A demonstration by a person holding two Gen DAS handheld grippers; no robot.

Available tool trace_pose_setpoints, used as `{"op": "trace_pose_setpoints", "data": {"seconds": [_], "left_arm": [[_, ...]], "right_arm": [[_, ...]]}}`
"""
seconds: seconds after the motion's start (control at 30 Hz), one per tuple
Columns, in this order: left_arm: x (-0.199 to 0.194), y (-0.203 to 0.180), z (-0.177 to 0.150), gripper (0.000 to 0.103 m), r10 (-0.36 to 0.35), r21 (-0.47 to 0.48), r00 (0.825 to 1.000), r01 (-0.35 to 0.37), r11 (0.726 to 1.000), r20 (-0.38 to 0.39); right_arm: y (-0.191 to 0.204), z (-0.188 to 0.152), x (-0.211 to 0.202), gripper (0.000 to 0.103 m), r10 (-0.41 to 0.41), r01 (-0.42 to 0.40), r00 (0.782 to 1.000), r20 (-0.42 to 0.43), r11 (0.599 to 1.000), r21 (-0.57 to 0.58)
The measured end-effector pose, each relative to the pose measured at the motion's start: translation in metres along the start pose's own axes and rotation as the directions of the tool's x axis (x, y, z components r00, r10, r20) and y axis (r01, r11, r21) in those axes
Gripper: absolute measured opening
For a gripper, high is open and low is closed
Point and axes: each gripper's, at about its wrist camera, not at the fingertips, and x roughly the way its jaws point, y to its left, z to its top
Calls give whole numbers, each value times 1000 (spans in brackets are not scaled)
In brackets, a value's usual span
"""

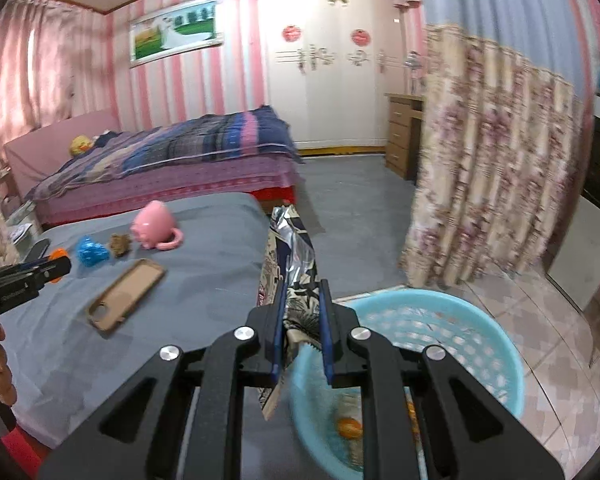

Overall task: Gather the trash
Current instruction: 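Carry the orange lid and snack packet over the blue basket, then open the left gripper to drop the lid while the right gripper releases the packet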

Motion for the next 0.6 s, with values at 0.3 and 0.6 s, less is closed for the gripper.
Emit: {"op": "trace_pose_setpoints", "data": {"seconds": [0.3,0.6], "left_arm": [[13,-62,-2,39,-70,85,997,71,994,-16],[35,-123,-4,39,-179,156,982,186,970,-54]], "right_arm": [[-67,-15,-16,15,-104,103,995,8,992,71],[-112,-28,-29,15,-213,214,977,-16,969,125]]}}
